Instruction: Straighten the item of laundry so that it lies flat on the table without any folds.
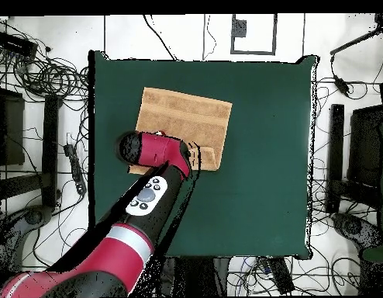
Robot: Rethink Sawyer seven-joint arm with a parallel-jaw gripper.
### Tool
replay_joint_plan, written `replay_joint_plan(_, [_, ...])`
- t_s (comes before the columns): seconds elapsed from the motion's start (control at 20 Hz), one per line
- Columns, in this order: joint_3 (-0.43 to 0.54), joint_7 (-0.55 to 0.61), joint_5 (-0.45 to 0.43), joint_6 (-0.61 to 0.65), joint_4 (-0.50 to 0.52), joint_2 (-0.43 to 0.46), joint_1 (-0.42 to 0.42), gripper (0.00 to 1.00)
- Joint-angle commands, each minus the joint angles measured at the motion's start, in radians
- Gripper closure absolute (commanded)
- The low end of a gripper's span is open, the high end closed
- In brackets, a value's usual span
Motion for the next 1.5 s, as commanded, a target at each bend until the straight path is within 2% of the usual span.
replay_joint_plan(0.05, [0.071, 0.113, -0.080, 0.117, 0.142, 0.141, 0.027, 0.00])
replay_joint_plan(1.5, [0.049, 0.147, -0.111, 0.132, 0.167, 0.135, 0.050, 0.00])
